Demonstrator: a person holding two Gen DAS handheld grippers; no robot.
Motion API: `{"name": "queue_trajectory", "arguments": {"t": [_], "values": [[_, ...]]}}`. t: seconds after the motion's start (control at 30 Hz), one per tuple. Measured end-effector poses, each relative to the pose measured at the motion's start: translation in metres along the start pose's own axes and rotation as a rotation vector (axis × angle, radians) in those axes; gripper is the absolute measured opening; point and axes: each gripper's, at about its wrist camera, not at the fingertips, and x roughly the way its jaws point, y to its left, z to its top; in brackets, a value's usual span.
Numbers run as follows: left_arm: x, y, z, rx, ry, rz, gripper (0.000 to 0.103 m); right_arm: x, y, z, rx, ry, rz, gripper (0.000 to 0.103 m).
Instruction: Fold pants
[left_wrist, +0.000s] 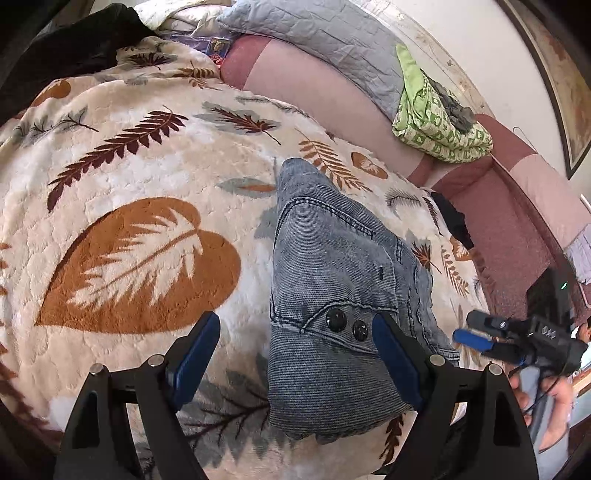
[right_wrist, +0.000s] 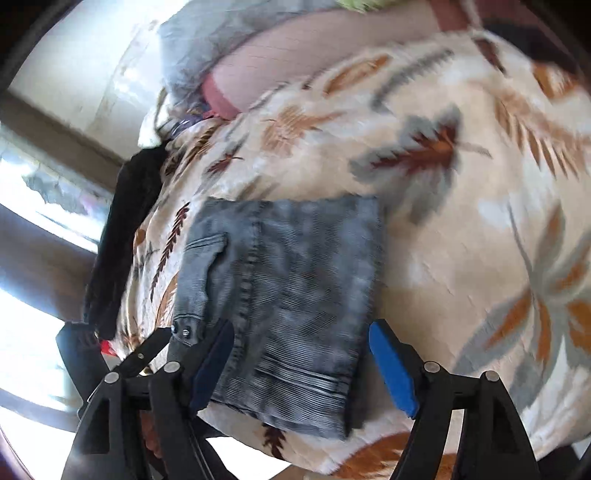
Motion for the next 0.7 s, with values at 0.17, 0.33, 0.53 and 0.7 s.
{"name": "queue_trajectory", "arguments": {"t": [0.17,0.33,0.53,0.7], "values": [[0.01,0.007,0.02,-0.094,0.058,-0.138,0.085,0.014,-0.035,0.011,0.131,0.041,0.157,0.078],[0.034,0.006,0.044,-0.109,0.134,-0.206,0.085,0.036,-0.044,0.032,0.171,0.066,0.224,0.078],[0.07,0.01,0.042,-0.156,0.229,-0.25,0.085,0.06,-0.029,0.033,0.14,0.142,0.267,0.08],[0.073,-0.001,0.042,-0.108,0.215,-0.233,0.085,0.073,-0.022,0.034,0.127,0.159,0.275,0.08]]}}
